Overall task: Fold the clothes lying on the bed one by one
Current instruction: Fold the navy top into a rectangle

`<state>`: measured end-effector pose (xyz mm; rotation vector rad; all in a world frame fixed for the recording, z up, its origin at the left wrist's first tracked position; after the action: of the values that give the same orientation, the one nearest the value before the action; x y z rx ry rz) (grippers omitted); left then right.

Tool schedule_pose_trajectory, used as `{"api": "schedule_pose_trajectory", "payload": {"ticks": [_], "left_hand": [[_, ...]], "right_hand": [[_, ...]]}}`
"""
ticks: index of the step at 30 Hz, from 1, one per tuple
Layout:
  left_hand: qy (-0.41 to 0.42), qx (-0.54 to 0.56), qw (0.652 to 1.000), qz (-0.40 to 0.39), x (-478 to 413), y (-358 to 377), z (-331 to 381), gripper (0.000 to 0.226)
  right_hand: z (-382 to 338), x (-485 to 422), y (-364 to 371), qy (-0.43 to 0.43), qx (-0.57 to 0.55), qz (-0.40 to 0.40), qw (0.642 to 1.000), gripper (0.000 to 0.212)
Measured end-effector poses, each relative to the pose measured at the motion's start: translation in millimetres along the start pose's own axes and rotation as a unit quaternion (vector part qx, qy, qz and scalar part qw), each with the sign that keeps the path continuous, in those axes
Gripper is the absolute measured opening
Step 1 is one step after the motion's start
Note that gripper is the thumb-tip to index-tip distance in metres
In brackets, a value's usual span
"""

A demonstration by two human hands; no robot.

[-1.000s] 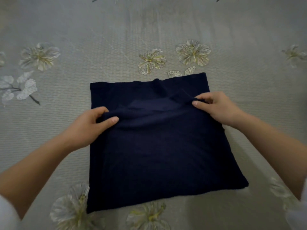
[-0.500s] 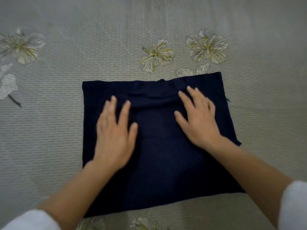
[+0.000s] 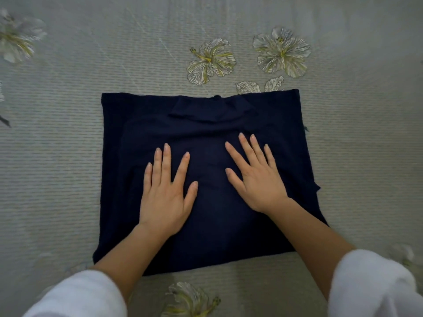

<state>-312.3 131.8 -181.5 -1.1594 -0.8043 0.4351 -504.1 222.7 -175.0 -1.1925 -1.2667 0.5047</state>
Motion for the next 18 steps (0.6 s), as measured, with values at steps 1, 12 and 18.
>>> {"api": "schedule_pose_trajectory", "payload": {"ticks": [1, 12, 18], "left_hand": [[-0.004, 0.002, 1.0, -0.001, 0.9, -0.6, 0.7, 0.065], [-0.053, 0.127, 0.987, -0.087, 91.4, 16.2, 34.3, 0.072], [-0.057, 0.109, 0.99, -0.063, 103.7, 29.7, 75.1, 0.069]], "right_hand": [[1.2, 6.1, 0.5, -0.002, -0.006, -0.007, 1.0, 0.062], [36.0, 121.5, 2.1, 0.139, -0.155, 0.021, 0.978, 0.059], [70.6, 125.1, -14.9, 0.323, -0.394, 0.073, 0.857, 0.082]]}}
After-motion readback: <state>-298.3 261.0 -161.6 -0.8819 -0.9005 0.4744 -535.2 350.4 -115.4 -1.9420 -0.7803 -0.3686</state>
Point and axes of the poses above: each hand's wrist, its own x-axis away from the middle knuckle, its own y-axis out of the palm, z = x × y, the point moved 2 cm from there along -x, towards the middle knuckle, and after that the axes turned 8 degrees about -z, right-handed, at the moved point
